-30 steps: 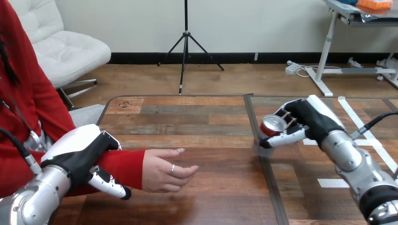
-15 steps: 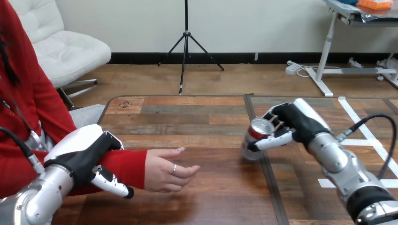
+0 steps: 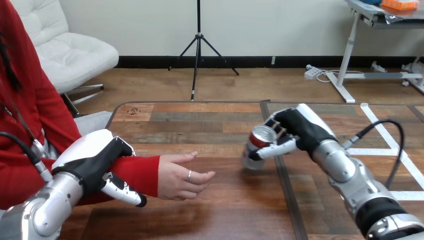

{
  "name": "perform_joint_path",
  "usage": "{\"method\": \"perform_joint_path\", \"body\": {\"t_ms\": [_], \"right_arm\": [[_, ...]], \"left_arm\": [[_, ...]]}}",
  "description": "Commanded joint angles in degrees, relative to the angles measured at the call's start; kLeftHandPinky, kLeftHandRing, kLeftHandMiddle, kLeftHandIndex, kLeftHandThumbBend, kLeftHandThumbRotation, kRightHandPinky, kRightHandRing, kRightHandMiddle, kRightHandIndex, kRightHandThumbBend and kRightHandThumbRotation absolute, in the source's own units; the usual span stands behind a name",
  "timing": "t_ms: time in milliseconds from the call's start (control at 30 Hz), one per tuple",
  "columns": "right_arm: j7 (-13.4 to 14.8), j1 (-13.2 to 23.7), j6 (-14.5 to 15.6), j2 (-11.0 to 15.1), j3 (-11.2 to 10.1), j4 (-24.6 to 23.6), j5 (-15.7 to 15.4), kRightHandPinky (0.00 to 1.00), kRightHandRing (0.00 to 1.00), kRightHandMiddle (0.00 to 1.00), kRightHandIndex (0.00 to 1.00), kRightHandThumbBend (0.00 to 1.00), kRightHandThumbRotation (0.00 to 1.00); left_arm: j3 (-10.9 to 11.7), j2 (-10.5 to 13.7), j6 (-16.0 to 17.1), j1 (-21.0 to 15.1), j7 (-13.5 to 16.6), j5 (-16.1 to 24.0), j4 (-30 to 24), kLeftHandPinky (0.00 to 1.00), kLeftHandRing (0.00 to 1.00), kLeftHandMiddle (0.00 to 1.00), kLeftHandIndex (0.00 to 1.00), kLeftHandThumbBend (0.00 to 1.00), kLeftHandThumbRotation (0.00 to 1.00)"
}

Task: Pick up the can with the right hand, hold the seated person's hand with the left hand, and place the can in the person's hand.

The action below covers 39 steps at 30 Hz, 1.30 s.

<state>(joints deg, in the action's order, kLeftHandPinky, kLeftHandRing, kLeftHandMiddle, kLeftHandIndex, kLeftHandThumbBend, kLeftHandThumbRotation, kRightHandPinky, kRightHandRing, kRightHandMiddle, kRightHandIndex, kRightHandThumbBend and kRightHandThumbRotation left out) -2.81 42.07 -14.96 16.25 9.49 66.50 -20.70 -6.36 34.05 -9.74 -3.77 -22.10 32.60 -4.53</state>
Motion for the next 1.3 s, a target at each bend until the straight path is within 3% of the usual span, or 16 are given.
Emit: {"method": "perform_joint_path", "body": {"t_ms": [0,167,1267], "right_arm": [[-0.11,5.59,-0.61,-1.83,0.54,-10.45,0.61,0.31,0.37,0.43,0.46,0.74,0.00],[-0.57,5.50,-0.75,-2.50,0.47,-11.37,0.75,0.32,0.37,0.42,0.45,0.74,0.00],[-3.67,3.70,0.16,-6.39,1.33,-22.64,1.11,0.30,0.36,0.41,0.44,0.74,0.00]], "left_arm": [[0.15,-3.76,4.68,-15.88,4.95,-1.36,-3.90,0.17,0.23,0.30,0.34,0.77,0.00],[-0.06,-4.45,5.62,-16.55,5.83,-1.19,-2.85,0.16,0.22,0.30,0.34,0.77,0.00],[-1.48,-9.51,2.89,-22.02,5.62,-0.09,-1.92,0.15,0.21,0.30,0.36,0.73,0.00]]}}
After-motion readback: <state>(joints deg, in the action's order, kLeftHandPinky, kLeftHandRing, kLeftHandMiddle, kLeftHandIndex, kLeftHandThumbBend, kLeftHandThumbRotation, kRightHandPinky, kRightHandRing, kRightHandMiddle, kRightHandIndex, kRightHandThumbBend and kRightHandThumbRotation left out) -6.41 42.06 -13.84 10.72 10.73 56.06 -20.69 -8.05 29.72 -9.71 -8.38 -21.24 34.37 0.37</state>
